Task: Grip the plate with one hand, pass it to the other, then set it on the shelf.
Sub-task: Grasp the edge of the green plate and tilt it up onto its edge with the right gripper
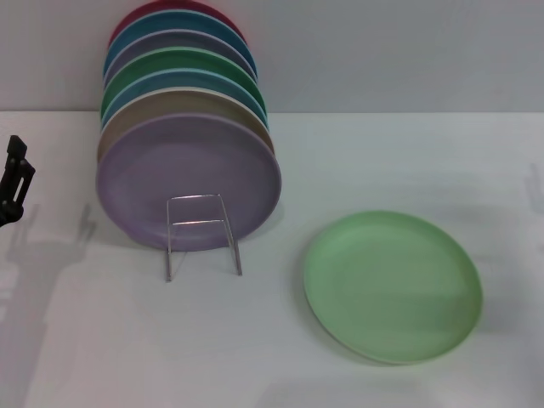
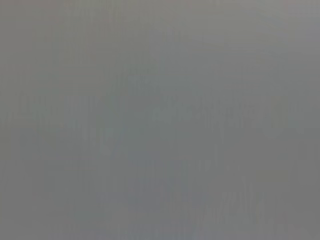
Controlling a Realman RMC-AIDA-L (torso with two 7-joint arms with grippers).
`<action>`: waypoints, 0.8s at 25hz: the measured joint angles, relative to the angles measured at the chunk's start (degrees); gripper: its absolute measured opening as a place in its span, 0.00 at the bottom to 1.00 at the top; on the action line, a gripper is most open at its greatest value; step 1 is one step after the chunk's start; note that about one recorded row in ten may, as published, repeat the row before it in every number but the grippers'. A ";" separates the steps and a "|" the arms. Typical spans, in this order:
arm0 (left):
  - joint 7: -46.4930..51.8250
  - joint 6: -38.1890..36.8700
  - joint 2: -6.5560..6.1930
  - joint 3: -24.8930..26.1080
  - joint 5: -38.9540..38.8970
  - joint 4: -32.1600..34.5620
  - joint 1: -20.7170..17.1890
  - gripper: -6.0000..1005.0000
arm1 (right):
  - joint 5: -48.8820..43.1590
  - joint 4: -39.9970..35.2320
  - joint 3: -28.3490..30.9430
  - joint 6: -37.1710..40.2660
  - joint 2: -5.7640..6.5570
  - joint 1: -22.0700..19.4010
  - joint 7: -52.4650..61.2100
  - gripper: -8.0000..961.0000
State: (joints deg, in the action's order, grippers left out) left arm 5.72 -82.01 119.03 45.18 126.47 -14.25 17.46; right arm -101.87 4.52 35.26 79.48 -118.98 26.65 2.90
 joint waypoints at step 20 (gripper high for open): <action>-0.49 0.37 -0.13 -0.86 0.09 -0.52 -0.41 0.77 | 0.07 8.53 3.72 -0.54 -0.30 -2.09 -28.56 0.66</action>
State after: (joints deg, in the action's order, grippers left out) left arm 5.23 -81.64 118.90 44.32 126.56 -14.76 17.06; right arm -101.80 13.05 38.97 78.95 -119.28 24.56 -25.66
